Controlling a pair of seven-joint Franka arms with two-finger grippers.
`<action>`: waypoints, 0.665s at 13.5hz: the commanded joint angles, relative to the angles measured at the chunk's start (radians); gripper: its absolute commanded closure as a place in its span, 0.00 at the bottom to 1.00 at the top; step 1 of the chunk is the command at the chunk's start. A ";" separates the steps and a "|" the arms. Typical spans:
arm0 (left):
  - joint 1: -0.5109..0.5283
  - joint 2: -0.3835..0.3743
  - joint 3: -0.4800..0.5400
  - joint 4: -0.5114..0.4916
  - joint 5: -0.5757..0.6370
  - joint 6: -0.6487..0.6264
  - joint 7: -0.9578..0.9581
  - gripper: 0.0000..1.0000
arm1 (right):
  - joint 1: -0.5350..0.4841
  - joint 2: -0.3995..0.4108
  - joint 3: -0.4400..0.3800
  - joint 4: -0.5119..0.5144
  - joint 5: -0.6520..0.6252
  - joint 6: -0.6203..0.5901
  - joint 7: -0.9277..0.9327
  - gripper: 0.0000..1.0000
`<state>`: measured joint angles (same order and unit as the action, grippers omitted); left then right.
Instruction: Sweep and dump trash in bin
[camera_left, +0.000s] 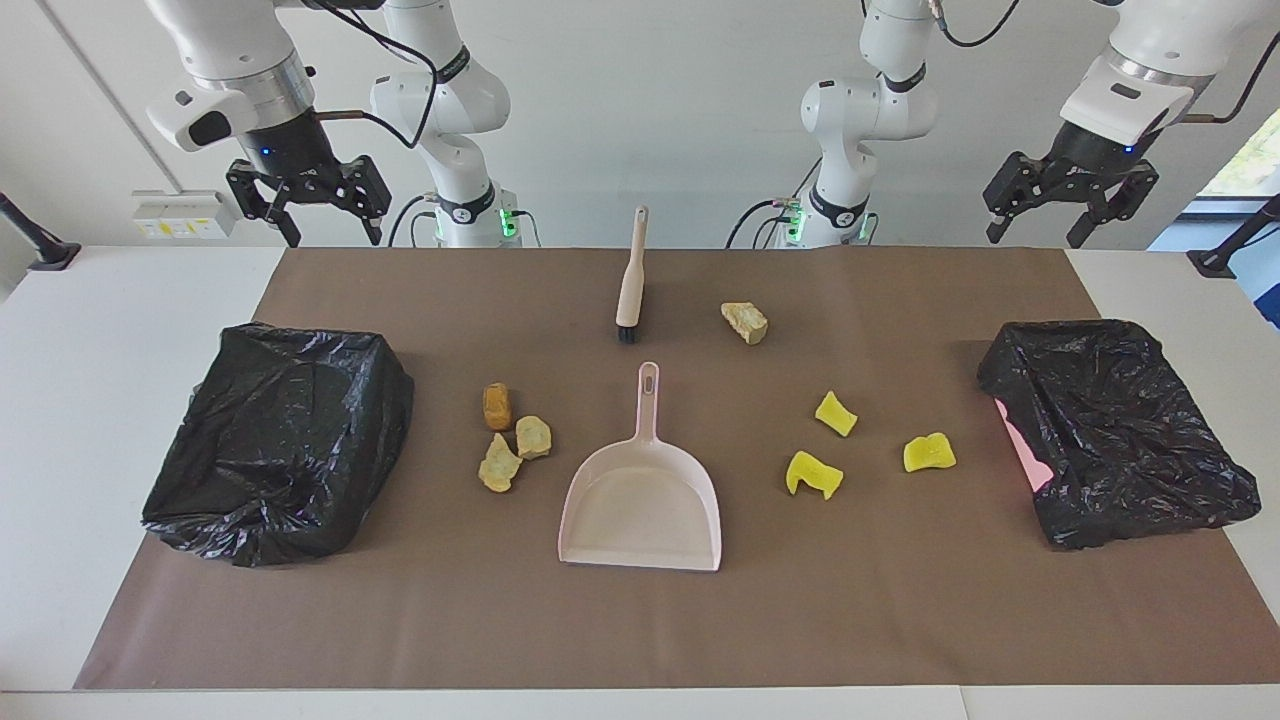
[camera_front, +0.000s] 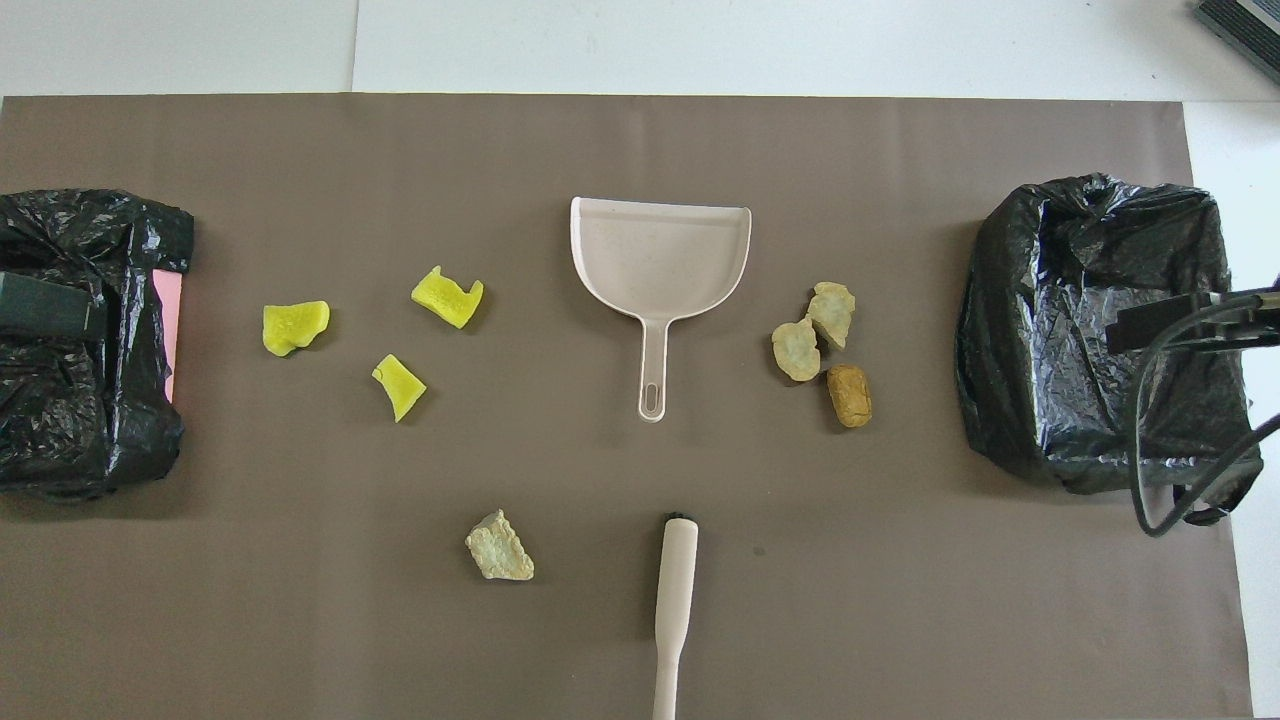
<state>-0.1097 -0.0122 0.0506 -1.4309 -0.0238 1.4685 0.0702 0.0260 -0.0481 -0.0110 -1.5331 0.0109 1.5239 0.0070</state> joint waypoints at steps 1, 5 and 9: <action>0.012 -0.009 -0.008 0.001 0.015 -0.020 0.003 0.00 | -0.011 -0.026 0.006 -0.027 0.000 0.001 -0.019 0.00; -0.005 -0.026 -0.012 -0.028 0.015 -0.004 -0.006 0.00 | -0.011 -0.033 0.006 -0.042 0.001 -0.002 -0.022 0.00; -0.047 -0.081 -0.035 -0.114 0.010 -0.002 -0.009 0.00 | -0.011 -0.044 0.006 -0.056 0.000 -0.004 -0.022 0.00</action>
<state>-0.1186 -0.0329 0.0182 -1.4660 -0.0240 1.4666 0.0697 0.0260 -0.0575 -0.0104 -1.5487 0.0109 1.5239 0.0070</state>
